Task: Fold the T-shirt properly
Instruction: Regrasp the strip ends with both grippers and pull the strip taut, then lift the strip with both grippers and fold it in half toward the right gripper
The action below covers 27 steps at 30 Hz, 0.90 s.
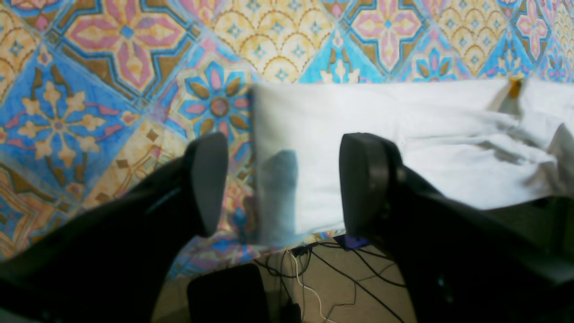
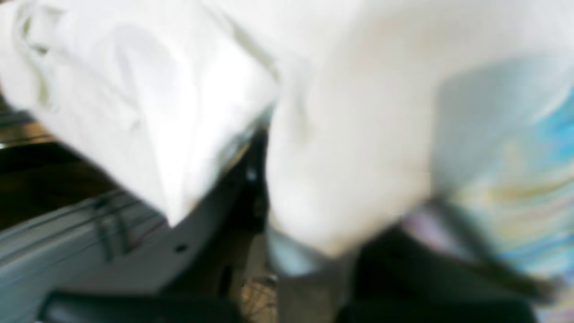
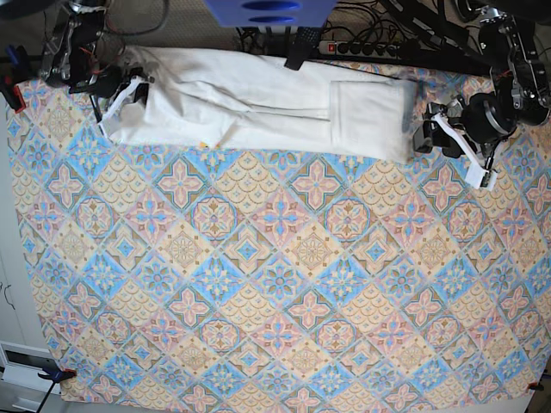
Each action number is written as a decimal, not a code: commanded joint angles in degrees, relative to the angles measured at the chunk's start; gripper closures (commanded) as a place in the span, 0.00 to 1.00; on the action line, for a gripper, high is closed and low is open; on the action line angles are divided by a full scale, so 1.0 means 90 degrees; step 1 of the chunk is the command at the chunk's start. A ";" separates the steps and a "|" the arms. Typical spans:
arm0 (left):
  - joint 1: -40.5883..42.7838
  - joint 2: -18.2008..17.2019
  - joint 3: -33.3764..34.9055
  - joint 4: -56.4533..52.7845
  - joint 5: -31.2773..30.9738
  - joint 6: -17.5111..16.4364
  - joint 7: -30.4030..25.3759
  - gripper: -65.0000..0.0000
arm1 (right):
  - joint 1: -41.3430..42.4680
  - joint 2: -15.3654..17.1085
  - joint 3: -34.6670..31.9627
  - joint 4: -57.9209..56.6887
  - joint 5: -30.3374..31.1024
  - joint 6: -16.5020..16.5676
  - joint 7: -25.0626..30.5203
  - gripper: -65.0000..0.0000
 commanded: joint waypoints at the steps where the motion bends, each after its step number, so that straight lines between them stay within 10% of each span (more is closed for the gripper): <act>1: -0.0039 -0.0083 -0.0056 0.0081 -0.0081 -0.0016 -0.0082 0.41 | 0.0135 0.0191 0.0185 0.0094 0.0005 -0.0025 0.0125 0.99; 9: -0.0039 -0.0083 -0.0056 0.0081 -0.0091 -0.0016 -0.0082 0.44 | 0.0994 0.0524 0.0576 -0.0082 -0.0903 -0.0025 0.0125 0.99; 22: -0.0088 0.0367 -0.0017 -0.0300 -0.0052 -0.0016 -0.0082 0.86 | 0.1873 0.1051 0.0537 -0.0502 -0.1714 -0.0025 0.0115 0.99; 27: -0.0117 0.0620 0.0032 -0.0515 -0.0042 -0.0026 -0.0082 0.88 | 0.1502 0.1041 0.0049 0.0494 -0.1695 -0.0025 0.0037 0.99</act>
